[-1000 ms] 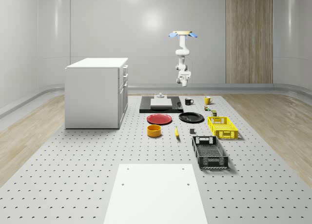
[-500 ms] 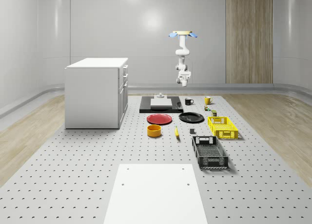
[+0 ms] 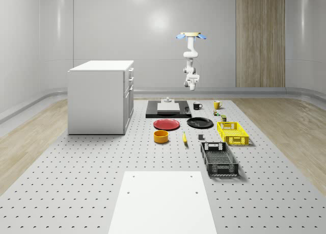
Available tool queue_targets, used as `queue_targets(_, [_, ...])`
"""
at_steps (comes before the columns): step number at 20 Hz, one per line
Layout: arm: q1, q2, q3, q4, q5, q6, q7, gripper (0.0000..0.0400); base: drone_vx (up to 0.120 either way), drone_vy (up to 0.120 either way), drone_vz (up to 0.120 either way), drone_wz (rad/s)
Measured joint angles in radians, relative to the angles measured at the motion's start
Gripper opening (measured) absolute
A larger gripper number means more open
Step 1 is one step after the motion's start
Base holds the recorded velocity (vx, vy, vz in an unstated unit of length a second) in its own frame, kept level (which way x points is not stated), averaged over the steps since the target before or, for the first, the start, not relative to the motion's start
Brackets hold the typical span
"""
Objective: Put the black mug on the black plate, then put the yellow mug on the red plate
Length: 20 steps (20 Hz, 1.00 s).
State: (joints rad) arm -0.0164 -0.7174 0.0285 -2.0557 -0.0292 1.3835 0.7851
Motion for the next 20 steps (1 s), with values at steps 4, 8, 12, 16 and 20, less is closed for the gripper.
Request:
queue_targets(4, [-0.007, -0.002, 0.023, -0.003, -0.032, 0.003, 0.004, 0.0400, 0.000, 0.000, 0.000, 0.000])
queue_targets(8, [-0.021, -0.006, 0.067, -0.010, -0.094, 0.007, 0.012, 0.0400, 0.000, 0.000, 0.000, 0.000])
queue_targets(12, [-0.047, -0.012, 0.152, -0.029, -0.214, 0.013, 0.029, 0.0400, 0.000, 0.000, 0.000, 0.000])
queue_targets(16, [-0.098, -0.027, 0.305, -0.090, -0.436, 0.024, 0.063, 0.0400, 0.000, 0.000, 0.000, 0.000])
queue_targets(20, [-0.187, -0.064, 0.538, -0.252, -0.800, 0.041, 0.137, 0.0400, 0.000, 0.000, 0.000, 0.000])
